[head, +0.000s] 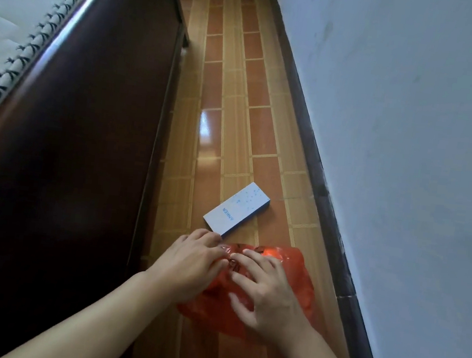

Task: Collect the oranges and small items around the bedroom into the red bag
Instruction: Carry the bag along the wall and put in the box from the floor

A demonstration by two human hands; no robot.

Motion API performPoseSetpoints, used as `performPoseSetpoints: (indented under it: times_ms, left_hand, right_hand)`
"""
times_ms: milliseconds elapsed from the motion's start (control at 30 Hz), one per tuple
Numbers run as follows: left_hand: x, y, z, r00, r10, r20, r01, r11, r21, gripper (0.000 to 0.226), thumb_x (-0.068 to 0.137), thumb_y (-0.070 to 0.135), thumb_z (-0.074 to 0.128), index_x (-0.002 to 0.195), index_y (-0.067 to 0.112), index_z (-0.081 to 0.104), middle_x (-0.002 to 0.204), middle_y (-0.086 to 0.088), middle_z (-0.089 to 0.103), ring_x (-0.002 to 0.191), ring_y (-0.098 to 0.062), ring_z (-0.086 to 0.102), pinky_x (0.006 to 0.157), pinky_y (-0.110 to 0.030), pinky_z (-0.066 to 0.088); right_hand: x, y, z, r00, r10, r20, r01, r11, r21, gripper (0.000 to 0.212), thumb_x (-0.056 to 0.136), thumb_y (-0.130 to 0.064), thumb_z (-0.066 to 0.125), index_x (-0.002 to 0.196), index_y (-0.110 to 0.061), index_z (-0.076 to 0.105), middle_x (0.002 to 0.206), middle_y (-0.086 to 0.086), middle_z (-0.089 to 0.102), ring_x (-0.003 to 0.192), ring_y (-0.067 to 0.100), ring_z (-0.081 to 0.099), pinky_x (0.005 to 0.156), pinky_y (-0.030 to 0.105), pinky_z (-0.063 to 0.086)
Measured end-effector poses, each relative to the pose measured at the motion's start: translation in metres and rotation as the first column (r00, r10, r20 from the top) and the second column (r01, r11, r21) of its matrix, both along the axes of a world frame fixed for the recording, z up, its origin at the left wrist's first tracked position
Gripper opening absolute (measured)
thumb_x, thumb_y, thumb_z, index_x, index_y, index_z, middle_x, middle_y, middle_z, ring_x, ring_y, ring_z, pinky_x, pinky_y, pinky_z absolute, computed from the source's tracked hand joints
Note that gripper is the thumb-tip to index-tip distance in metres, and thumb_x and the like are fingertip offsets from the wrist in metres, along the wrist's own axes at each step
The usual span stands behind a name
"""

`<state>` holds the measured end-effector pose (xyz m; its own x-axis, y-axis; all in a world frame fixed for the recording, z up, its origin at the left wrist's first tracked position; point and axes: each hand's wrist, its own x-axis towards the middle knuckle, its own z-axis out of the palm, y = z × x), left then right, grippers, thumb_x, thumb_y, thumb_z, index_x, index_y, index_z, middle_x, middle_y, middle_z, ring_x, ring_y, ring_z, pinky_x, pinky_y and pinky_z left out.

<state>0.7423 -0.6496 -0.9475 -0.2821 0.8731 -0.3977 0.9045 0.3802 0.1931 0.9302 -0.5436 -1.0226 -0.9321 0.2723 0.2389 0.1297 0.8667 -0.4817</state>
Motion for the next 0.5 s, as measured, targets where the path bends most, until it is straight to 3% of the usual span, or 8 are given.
performPoseSetpoints:
  times_ms: [100, 200, 333, 433, 500]
  left_hand:
    - [0.000, -0.003, -0.008, 0.995, -0.078, -0.070, 0.075, 0.996, -0.047, 0.046, 0.108, 0.035, 0.033, 0.153, 0.034, 0.045, 0.158, 0.006, 0.043, 0.148, -0.019, 0.033, 0.115, -0.041, 0.037]
    - [0.001, -0.006, -0.010, 0.974, -0.189, -0.123, 0.164, 0.969, -0.184, 0.056, 0.104, 0.023, 0.040, 0.159, 0.032, 0.033, 0.164, 0.001, 0.033, 0.151, -0.023, 0.026, 0.120, -0.045, 0.031]
    - [0.009, -0.006, -0.010, 0.935, -0.321, -0.153, 0.271, 0.922, -0.278, 0.063, 0.104, 0.023, 0.041, 0.163, 0.030, 0.021, 0.169, -0.005, 0.022, 0.154, -0.028, 0.020, 0.123, -0.050, 0.026]
    - [0.015, -0.001, -0.016, 0.917, -0.375, -0.138, 0.340, 0.914, -0.221, 0.071, 0.103, 0.022, 0.038, 0.165, 0.034, 0.005, 0.173, -0.005, 0.012, 0.158, -0.030, 0.014, 0.125, -0.051, 0.023]
    - [0.021, 0.001, -0.024, 0.890, -0.439, -0.127, 0.419, 0.895, -0.156, 0.066, 0.105, 0.033, 0.032, 0.165, 0.034, 0.003, 0.174, -0.006, 0.010, 0.160, -0.032, 0.011, 0.126, -0.054, 0.021]
  right_hand:
    - [0.002, 0.003, -0.009, 0.991, 0.030, 0.132, -0.032, 0.999, 0.014, 0.060, 0.085, -0.058, 0.063, 0.138, -0.031, 0.059, 0.163, -0.003, 0.037, 0.153, 0.020, 0.029, 0.123, 0.050, 0.027]
    - [0.005, 0.007, -0.027, 0.964, 0.021, 0.263, -0.033, 0.999, 0.041, 0.071, 0.083, -0.053, 0.066, 0.149, -0.033, 0.049, 0.169, 0.001, 0.025, 0.157, 0.023, 0.018, 0.125, 0.052, 0.018]
    - [0.006, 0.013, -0.048, 0.941, -0.061, 0.332, 0.049, 0.998, 0.044, 0.075, 0.080, -0.024, 0.077, 0.149, -0.029, 0.050, 0.167, 0.006, 0.030, 0.155, 0.027, 0.026, 0.122, 0.057, 0.027]
    - [-0.003, 0.026, -0.053, 0.946, -0.114, 0.302, 0.121, 0.993, -0.005, 0.076, 0.071, -0.006, 0.080, 0.142, -0.023, 0.059, 0.159, 0.009, 0.044, 0.147, 0.030, 0.042, 0.114, 0.055, 0.041]
    - [-0.012, 0.037, -0.054, 0.953, -0.136, 0.271, 0.144, 0.990, -0.011, 0.070, 0.074, 0.000, 0.074, 0.140, -0.019, 0.061, 0.156, 0.011, 0.048, 0.142, 0.031, 0.047, 0.109, 0.053, 0.046]
